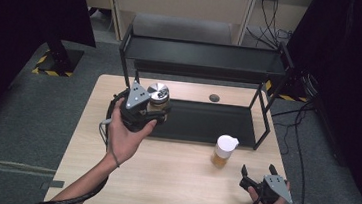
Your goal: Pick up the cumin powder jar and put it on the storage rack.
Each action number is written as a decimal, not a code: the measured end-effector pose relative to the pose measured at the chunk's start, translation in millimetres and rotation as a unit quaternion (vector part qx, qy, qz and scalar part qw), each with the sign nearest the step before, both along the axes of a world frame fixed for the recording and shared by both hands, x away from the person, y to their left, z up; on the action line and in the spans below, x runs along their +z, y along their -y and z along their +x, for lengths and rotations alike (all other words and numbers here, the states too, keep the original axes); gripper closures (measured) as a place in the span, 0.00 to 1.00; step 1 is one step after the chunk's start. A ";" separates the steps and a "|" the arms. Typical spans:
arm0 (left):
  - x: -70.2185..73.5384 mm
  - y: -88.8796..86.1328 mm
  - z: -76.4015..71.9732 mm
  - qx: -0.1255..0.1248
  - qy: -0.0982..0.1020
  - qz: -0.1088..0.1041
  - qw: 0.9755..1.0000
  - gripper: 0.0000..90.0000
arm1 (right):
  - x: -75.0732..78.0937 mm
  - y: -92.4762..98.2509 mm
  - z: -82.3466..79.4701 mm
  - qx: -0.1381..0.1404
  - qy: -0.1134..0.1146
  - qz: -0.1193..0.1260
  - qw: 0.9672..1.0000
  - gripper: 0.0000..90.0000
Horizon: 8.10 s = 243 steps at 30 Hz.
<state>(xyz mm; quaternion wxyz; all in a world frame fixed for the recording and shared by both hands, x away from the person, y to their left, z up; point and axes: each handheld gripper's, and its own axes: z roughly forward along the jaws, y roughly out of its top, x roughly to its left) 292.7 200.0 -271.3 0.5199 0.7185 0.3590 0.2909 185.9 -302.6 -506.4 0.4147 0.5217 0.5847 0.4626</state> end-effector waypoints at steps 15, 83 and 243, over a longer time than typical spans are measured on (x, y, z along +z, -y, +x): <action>32.6 6.2 11.2 0.010 0.010 0.000 1.000 0.34 | 0.3 -0.4 0.2 0.003 -0.001 0.000 1.000 0.02; 99.9 25.7 135.5 0.125 0.022 0.008 0.992 0.34 | 0.2 -0.8 0.0 0.007 0.000 -0.002 1.000 0.02; -35.6 -6.2 12.6 0.093 0.049 -0.033 0.994 0.00 | 1.0 -1.6 -1.2 0.017 -0.003 -0.002 1.000 0.02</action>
